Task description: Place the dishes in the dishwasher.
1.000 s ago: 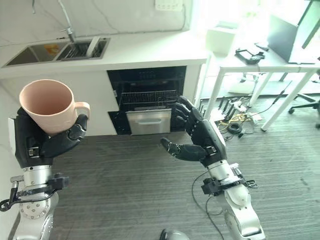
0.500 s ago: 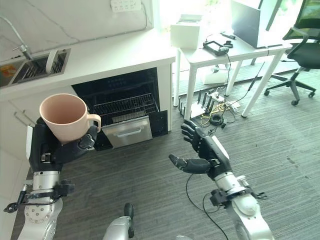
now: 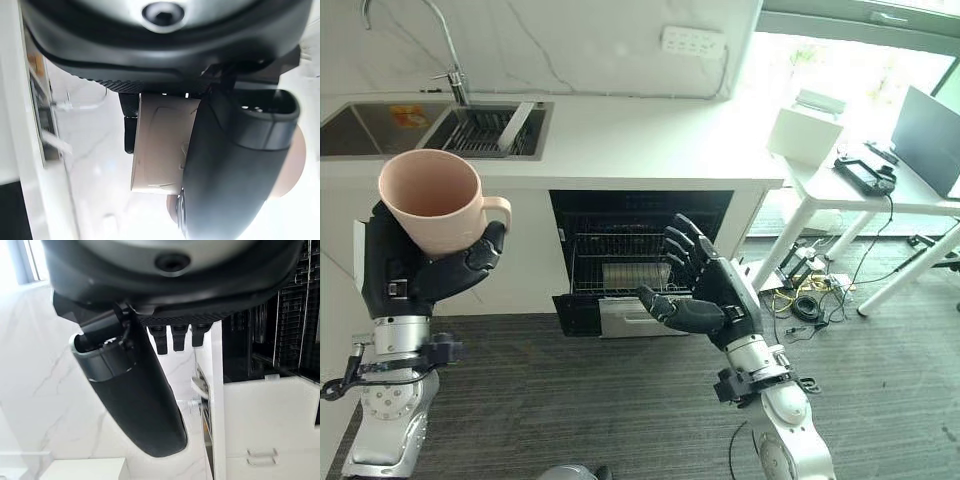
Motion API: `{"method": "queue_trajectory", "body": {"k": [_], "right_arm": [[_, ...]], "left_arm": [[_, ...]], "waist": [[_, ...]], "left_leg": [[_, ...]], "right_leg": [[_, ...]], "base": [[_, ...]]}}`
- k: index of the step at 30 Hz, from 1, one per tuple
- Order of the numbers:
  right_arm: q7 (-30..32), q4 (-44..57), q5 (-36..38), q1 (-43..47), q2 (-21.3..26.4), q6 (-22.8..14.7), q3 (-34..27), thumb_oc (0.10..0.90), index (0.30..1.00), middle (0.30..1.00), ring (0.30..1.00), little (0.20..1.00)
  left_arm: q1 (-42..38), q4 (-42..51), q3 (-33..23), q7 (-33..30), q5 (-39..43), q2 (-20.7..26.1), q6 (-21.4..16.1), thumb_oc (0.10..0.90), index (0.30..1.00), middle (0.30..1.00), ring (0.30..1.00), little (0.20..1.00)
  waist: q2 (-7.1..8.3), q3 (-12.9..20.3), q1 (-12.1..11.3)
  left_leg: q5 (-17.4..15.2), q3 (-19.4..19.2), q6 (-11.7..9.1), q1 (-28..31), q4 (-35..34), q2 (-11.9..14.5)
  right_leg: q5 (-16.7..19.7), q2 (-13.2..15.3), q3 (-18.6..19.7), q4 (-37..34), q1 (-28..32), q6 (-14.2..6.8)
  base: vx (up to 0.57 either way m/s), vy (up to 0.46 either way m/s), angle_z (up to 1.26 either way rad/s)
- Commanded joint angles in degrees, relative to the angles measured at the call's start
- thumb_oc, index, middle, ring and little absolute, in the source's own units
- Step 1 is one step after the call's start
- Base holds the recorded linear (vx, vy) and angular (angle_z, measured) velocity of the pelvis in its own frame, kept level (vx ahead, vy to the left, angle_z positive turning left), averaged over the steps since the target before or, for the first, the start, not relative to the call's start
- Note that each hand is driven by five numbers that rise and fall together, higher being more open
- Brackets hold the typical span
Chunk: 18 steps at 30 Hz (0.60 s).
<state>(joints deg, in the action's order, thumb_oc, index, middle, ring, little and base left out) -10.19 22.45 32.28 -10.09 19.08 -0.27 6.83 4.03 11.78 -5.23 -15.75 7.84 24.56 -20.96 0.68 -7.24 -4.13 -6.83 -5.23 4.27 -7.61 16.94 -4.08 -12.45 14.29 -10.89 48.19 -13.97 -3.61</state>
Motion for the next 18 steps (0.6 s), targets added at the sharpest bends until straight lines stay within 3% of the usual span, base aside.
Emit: {"method": "queue_trajectory", "body": {"k": [1, 3, 6, 7, 8, 9, 10, 11, 12, 15, 16, 18], "right_arm": [[-2.42, 0.24, 5.34, 5.77, 3.58, -7.17, -3.67, 0.8, 0.9, 0.9, 0.9, 0.9], [-1.99, -0.2, 4.73, 6.85, 3.63, -7.83, -2.59, 0.8, 0.9, 0.9, 0.9, 0.9], [-2.21, 0.88, 5.39, 6.32, 3.98, -7.48, -3.39, 0.8, 0.9, 0.9, 0.9, 0.9], [-2.84, 1.38, 4.97, 5.98, 4.19, -6.78, -3.58, 0.8, 0.9, 0.9, 0.9, 0.9], [-2.7, 1.73, 4.46, 6.05, 4.93, -5.8, -3.8, 0.8, 0.9, 0.9, 0.9, 0.9], [-2.52, 2.12, 5.05, 6.73, 6.45, -4.39, -3.75, 0.8, 0.9, 0.9, 0.9, 0.9], [-2.89, 2.12, 6.11, 6.97, 6.72, -4.17, -3.6, 0.8, 0.9, 0.9, 0.9, 0.9], [-2.57, 1.45, 6.25, 7.21, 6.84, -4.81, -3.62, 0.8, 0.9, 0.9, 0.9, 0.9], [-2.49, 1.36, 6.24, 7.24, 6.85, -4.9, -3.62, 0.8, 0.9, 0.9, 0.9, 0.9], [-1.36, -0.25, 5.15, 7.19, 6.19, -5.92, -4.04, 0.8, 0.9, 0.9, 0.9, 0.9], [-1.48, -0.39, 4.69, 6.8, 5.96, -5.98, -4.43, 0.8, 0.9, 0.9, 0.9, 0.9], [-1.75, -0.12, 4.61, 5.97, 6.11, -5.82, -5.18, 0.8, 0.9, 0.9, 0.9, 0.9]], "left_arm": [[0.16, 8.05, -1.98, -0.91, -2.81, 5.27, -4.64, 0.4, 0.3, 0.3, 0.3, 0.3], [0.79, 7.62, -1.72, -1.72, -2.9, 5.21, -6.33, 0.4, 0.3, 0.3, 0.3, 0.3], [1.11, 7.73, -1.87, -0.75, -2.46, 5.31, -7.13, 0.4, 0.3, 0.3, 0.3, 0.3], [1.37, 8.51, -2.14, -0.87, -2.55, 5.23, -6.24, 0.4, 0.3, 0.3, 0.3, 0.3], [1.58, 8.83, -2.06, -1.0, -2.02, 5.35, -5.63, 0.4, 0.3, 0.3, 0.3, 0.3], [1.35, 9.51, -1.87, -0.9, 0.15, 5.1, -4.5, 0.4, 0.3, 0.3, 0.3, 0.3], [1.42, 9.85, -1.75, -0.63, 0.72, 4.78, -4.1, 0.4, 0.3, 0.3, 0.3, 0.3], [1.46, 9.77, -1.03, 0.64, -0.04, 4.41, -4.9, 0.4, 0.3, 0.3, 0.3, 0.3], [1.41, 9.76, -0.91, 0.65, -0.17, 4.38, -4.97, 0.4, 0.3, 0.3, 0.3, 0.3], [0.88, 9.22, 0.13, 1.39, 0.78, 4.02, -5.89, 0.4, 0.3, 0.3, 0.3, 0.3], [0.75, 8.96, 0.53, 1.93, 2.01, 3.8, -6.14, 0.4, 0.3, 0.3, 0.3, 0.3], [0.99, 8.91, 0.91, 2.81, 2.72, 3.47, -6.63, 0.4, 0.3, 0.3, 0.3, 0.3]], "waist": [[2.44, 1.31, 0.15], [3.29, 0.3, 1.13], [3.65, 0.46, 2.0], [3.79, 0.84, 1.8], [3.86, 1.16, 2.11], [3.8, 1.65, 2.1], [3.63, 1.94, 1.84], [3.64, 2.1, 1.24], [3.72, 2.06, 1.21], [4.64, 1.82, 1.42], [4.97, 1.95, 1.86], [5.13, 2.0, 2.11]], "left_leg": [[-4.76, 3.48, -5.43, 4.21, 0.25, 6.76], [-8.25, 5.59, -6.64, 6.38, 0.25, 7.86], [-10.18, 9.56, -8.15, 8.54, 0.25, 9.94], [-9.82, 9.24, -8.98, 9.46, 0.25, 11.64], [-9.44, 9.41, -9.83, 10.32, 0.25, 13.27], [-7.35, 8.55, -10.82, 11.09, 0.25, 15.7], [-4.62, 8.11, -11.22, 11.06, 0.25, 16.73], [3.02, 7.42, -11.4, 9.88, 0.25, 17.67], [3.39, 7.2, -11.34, 9.78, 0.25, 17.67], [6.44, -0.28, -10.28, 8.81, 0.25, 18.11], [5.87, -5.06, -9.98, 9.22, 0.25, 17.87], [5.7, -7.96, -9.86, 9.51, 0.38, 16.73]], "right_leg": [[12.62, 3.44, 1.07, -31.0, 4.25, -5.83], [14.88, 4.71, 6.86, -31.0, -2.45, -7.62], [13.98, 3.48, 10.32, -31.0, -2.63, -8.96], [13.15, 2.99, 7.83, -31.0, -1.51, -9.1], [12.43, 1.89, 7.95, -31.0, -1.2, -8.85], [11.89, 0.84, 6.03, -31.0, -0.69, -7.9], [11.24, -0.01, 4.58, -31.0, 0.08, -7.01], [9.25, -2.44, 3.84, -31.0, 2.14, -5.01], [9.09, -2.58, 3.69, -31.0, 2.34, -4.81], [6.71, -3.49, 0.04, -31.0, 5.27, -2.34], [6.15, -2.74, -3.09, -31.0, 6.21, -1.89], [5.77, -2.18, -5.28, -31.0, 7.17, -1.57]], "base": [[0.43, -0.561, 0.13], [0.47, -0.6, -0.03], [0.49, -0.583, 0.82], [0.41, -0.581, 0.88], [0.42, -0.647, 0.94], [0.39, -0.613, 0.78], [0.44, -0.747, 0.4], [0.27, -0.494, -0.01], [0.29, -0.584, -0.06], [0.16, -0.368, -0.03], [0.13, -0.322, 0.09], [0.09, -0.191, 0.43]]}}
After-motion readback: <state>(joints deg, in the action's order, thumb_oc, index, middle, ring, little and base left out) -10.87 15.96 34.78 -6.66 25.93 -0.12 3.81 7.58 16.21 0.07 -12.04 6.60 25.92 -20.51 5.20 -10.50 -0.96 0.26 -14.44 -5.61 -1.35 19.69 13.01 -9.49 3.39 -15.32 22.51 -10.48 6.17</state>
